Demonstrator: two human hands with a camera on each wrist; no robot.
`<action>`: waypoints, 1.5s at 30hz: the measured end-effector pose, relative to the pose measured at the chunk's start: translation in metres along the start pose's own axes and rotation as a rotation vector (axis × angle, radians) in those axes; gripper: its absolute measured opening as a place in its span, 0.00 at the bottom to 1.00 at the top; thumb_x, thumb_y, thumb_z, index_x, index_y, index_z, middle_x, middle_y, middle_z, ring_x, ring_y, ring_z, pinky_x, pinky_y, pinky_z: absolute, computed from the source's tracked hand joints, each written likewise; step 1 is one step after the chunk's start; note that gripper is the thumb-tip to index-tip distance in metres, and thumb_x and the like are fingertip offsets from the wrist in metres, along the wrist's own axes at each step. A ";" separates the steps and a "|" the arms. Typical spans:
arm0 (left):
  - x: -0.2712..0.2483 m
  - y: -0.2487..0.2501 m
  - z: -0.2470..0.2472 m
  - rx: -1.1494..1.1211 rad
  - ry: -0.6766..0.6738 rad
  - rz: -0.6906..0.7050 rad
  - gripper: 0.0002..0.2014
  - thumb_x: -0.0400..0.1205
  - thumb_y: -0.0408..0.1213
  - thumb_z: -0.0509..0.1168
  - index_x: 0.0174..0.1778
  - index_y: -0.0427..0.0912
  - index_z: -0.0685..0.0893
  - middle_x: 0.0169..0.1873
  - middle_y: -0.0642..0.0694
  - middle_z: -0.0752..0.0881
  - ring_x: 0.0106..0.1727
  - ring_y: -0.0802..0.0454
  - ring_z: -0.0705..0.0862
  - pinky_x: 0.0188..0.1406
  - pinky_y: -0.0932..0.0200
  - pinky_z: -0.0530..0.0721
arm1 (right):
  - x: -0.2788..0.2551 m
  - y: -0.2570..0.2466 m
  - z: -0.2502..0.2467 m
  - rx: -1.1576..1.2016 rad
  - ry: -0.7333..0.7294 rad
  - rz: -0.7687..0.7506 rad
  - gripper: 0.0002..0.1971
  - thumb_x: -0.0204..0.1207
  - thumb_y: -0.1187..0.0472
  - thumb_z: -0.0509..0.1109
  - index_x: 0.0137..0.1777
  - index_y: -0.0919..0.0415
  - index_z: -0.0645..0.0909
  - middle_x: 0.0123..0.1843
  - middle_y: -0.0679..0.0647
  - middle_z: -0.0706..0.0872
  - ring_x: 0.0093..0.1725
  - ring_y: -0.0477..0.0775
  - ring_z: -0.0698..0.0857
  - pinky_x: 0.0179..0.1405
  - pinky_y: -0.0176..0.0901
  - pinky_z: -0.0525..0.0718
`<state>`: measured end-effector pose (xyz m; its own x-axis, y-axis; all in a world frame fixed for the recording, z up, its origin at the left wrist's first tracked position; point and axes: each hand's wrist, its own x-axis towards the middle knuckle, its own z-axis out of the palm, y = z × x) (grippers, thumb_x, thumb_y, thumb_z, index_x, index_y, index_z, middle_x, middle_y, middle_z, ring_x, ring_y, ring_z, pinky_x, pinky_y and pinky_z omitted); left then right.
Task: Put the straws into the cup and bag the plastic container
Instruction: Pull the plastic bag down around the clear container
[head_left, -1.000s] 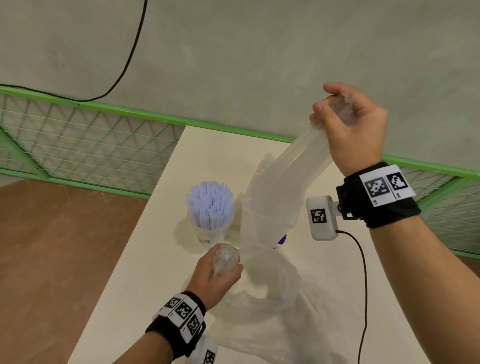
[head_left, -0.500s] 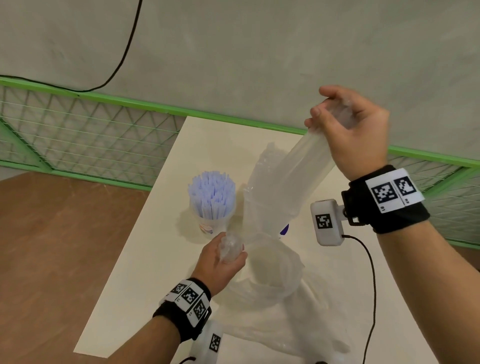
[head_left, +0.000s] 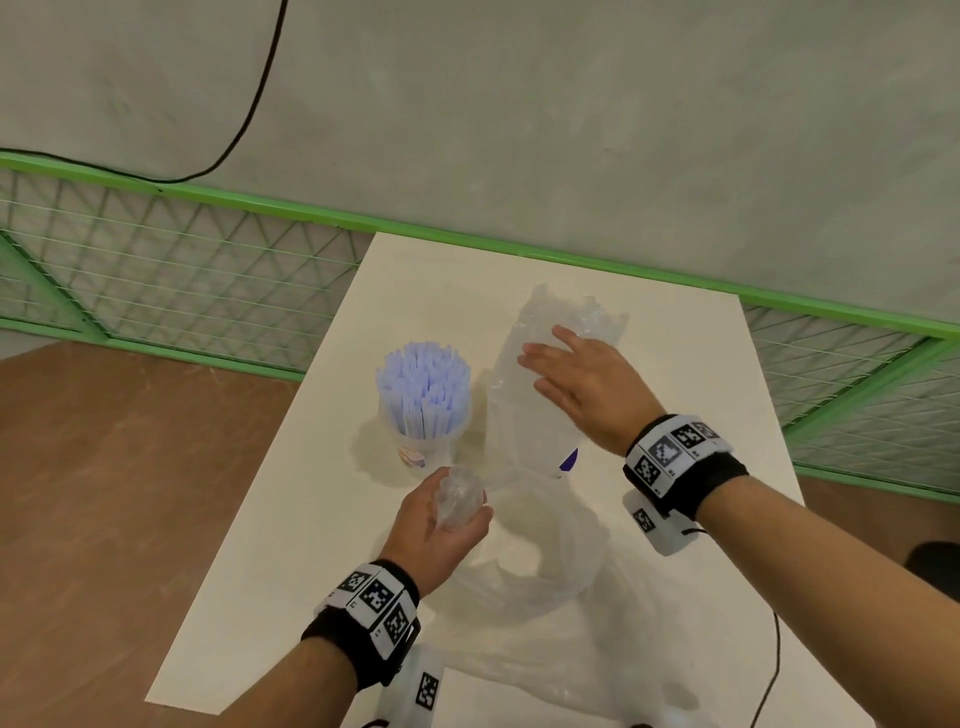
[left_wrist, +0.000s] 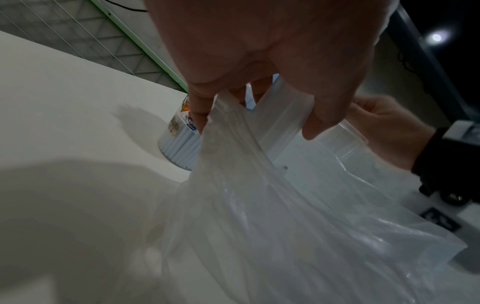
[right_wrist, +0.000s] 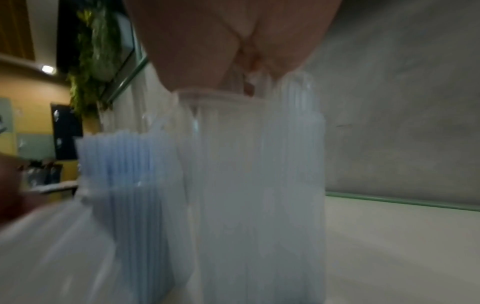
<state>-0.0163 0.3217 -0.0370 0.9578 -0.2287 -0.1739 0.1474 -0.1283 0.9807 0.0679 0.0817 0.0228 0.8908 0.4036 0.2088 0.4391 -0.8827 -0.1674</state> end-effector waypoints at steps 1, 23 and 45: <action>0.000 0.000 0.000 -0.008 0.004 0.001 0.08 0.71 0.37 0.73 0.45 0.42 0.84 0.38 0.47 0.88 0.40 0.56 0.86 0.42 0.68 0.83 | -0.003 0.000 0.001 -0.023 -0.061 -0.001 0.26 0.87 0.42 0.48 0.79 0.48 0.72 0.80 0.43 0.73 0.84 0.55 0.63 0.77 0.55 0.64; -0.001 0.003 0.001 0.015 0.009 -0.016 0.07 0.75 0.28 0.73 0.45 0.40 0.83 0.41 0.46 0.89 0.40 0.59 0.86 0.41 0.71 0.81 | 0.039 0.002 -0.006 -0.152 -0.181 0.450 0.37 0.69 0.23 0.58 0.78 0.27 0.53 0.86 0.44 0.54 0.81 0.67 0.56 0.65 0.75 0.66; 0.002 0.005 0.003 0.086 -0.039 -0.036 0.20 0.67 0.43 0.80 0.51 0.42 0.83 0.43 0.48 0.89 0.43 0.59 0.88 0.42 0.68 0.84 | -0.023 -0.100 -0.042 0.657 -0.049 -0.021 0.24 0.70 0.48 0.80 0.65 0.52 0.83 0.62 0.42 0.87 0.62 0.38 0.83 0.64 0.35 0.78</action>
<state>-0.0140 0.3177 -0.0331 0.9417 -0.2601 -0.2135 0.1578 -0.2189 0.9629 -0.0018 0.1505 0.0748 0.8787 0.4434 0.1768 0.4224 -0.5499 -0.7205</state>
